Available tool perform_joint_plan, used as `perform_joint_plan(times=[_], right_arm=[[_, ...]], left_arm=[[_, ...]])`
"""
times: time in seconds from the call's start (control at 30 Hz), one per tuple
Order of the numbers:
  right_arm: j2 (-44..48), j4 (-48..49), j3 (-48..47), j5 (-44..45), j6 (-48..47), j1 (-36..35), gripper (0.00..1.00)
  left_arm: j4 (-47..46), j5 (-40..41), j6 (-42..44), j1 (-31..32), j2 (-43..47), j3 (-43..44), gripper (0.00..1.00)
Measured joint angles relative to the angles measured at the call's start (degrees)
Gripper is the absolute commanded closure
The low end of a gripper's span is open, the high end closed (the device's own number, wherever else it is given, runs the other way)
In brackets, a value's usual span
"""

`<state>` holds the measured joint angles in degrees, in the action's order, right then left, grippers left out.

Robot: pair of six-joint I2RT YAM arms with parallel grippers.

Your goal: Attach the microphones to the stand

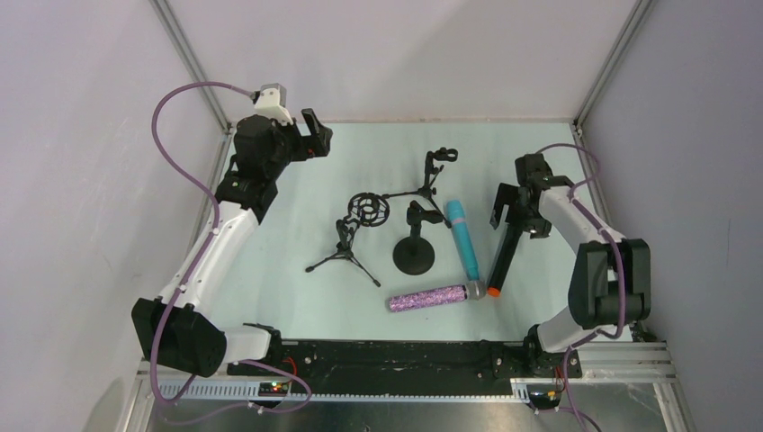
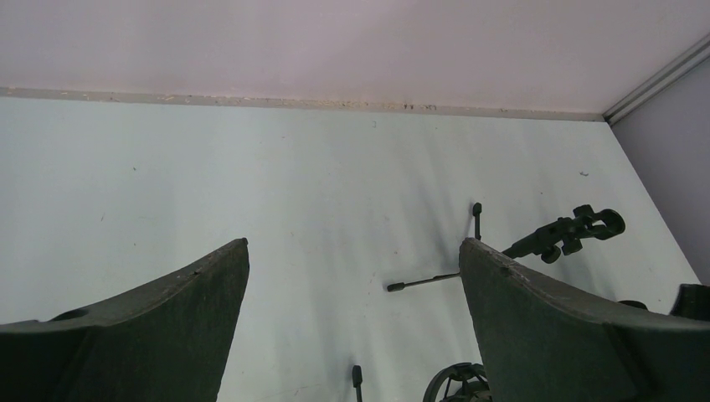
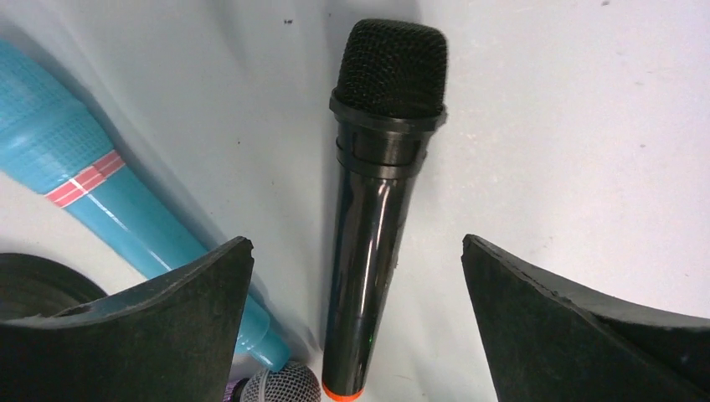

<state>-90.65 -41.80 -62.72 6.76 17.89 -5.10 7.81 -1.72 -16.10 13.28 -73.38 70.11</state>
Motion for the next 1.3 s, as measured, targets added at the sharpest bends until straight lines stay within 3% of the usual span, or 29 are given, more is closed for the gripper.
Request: perform_joint_plan(times=[0.17, 0.33, 0.73, 1.03, 1.3], right_arm=[[5.05, 0.09, 0.02, 1.66, 1.57, 0.20, 0.01], [6.12, 0.52, 0.68, 2.47, 3.48, -0.09, 0.09], [-1.36, 2.73, 2.56, 2.14, 6.10, 0.20, 0.17], [-6.38, 6.10, 2.73, -0.20, 6.64, 0.72, 0.34], [-7.23, 7.04, 3.04, -0.74, 6.99, 0.81, 0.33]], left_arm=[[0.00, -0.02, 0.00, 0.00, 0.02, 0.00, 0.02], [0.00, -0.02, 0.00, 0.00, 0.11, 0.00, 0.02], [0.00, -0.02, 0.00, 0.00, 0.33, 0.00, 0.02], [-0.02, -0.02, 0.00, 0.00, 0.33, 0.00, 0.02], [-0.02, 0.00, 0.00, 0.00, 0.33, -0.04, 0.02]])
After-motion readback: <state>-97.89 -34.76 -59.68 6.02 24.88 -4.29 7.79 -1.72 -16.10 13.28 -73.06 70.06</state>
